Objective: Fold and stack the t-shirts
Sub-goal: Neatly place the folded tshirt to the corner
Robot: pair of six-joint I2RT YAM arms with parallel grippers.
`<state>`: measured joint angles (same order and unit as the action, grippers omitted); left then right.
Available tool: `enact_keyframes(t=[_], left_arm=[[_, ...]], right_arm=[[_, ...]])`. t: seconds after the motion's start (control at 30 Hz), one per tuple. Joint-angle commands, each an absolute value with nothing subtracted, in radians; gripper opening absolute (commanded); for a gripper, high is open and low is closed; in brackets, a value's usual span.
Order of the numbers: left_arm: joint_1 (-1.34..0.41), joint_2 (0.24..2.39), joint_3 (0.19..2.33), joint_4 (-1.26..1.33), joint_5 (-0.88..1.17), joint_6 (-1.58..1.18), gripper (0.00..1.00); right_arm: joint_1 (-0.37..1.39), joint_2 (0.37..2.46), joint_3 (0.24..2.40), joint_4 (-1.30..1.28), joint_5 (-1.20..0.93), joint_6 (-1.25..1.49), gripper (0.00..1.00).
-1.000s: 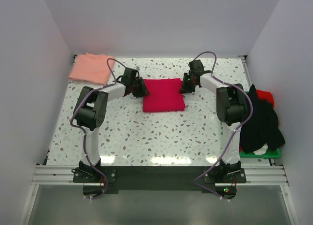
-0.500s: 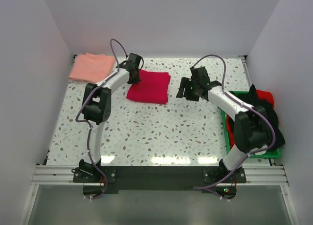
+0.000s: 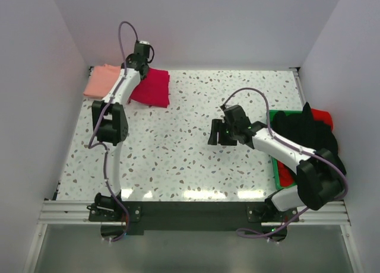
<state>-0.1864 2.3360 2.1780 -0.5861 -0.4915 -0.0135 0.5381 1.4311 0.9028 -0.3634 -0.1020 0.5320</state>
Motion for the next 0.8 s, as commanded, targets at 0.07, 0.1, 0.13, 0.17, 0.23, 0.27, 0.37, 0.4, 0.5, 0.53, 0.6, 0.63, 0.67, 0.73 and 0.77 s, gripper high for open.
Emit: enact_keyframes(t=[0.07, 0.1, 0.13, 0.17, 0.23, 0.27, 0.37, 0.4, 0.5, 0.53, 0.6, 0.63, 0.67, 0.73, 0.77], left_arm=[[-0.13, 2.344, 2.27, -0.506, -0.563, 0.213, 0.0], [-0.123, 2.345, 2.285, -0.494, -0.551, 0.227, 0.0], [-0.115, 2.345, 2.295, -0.485, -0.546, 0.256, 0.0], [-0.104, 2.348, 2.301, -0.476, -0.543, 0.271, 0.0], [-0.091, 2.347, 2.321, -0.45, -0.545, 0.314, 0.0], [-0.086, 2.349, 2.329, -0.445, -0.546, 0.324, 0.0], [-0.068, 2.341, 2.339, -0.436, -0.523, 0.354, 0.0], [-0.063, 2.338, 2.341, -0.434, -0.512, 0.36, 0.0], [-0.051, 2.324, 2.339, -0.44, -0.46, 0.38, 0.0], [-0.046, 2.321, 2.341, -0.44, -0.454, 0.385, 0.0], [-0.043, 2.31, 2.344, -0.449, -0.436, 0.387, 0.0], [-0.038, 2.306, 2.342, -0.451, -0.431, 0.385, 0.0], [-0.038, 2.296, 2.344, -0.453, -0.428, 0.385, 0.0], [-0.035, 2.28, 2.349, -0.457, -0.422, 0.388, 0.0], [-0.034, 2.275, 2.35, -0.46, -0.42, 0.388, 0.0]], right_arm=[[0.574, 1.408, 0.897, -0.33, -0.132, 0.522, 0.63], [0.578, 1.416, 0.897, -0.328, -0.135, 0.523, 0.63], [0.58, 1.422, 0.9, -0.328, -0.137, 0.523, 0.63], [0.584, 1.43, 0.902, -0.327, -0.138, 0.523, 0.63], [0.591, 1.457, 0.913, -0.328, -0.143, 0.52, 0.63], [0.595, 1.468, 0.916, -0.33, -0.141, 0.52, 0.63], [0.6, 1.489, 0.919, -0.33, -0.132, 0.518, 0.63], [0.601, 1.496, 0.919, -0.33, -0.13, 0.518, 0.63], [0.603, 1.506, 0.922, -0.33, -0.127, 0.517, 0.63], [0.604, 1.514, 0.926, -0.336, -0.126, 0.517, 0.63], [0.607, 1.516, 0.93, -0.334, -0.12, 0.515, 0.63], [0.607, 1.52, 0.93, -0.334, -0.115, 0.515, 0.63], [0.607, 1.52, 0.931, -0.336, -0.114, 0.515, 0.63], [0.612, 1.522, 0.931, -0.337, -0.104, 0.514, 0.63], [0.612, 1.522, 0.931, -0.337, -0.101, 0.512, 0.63]])
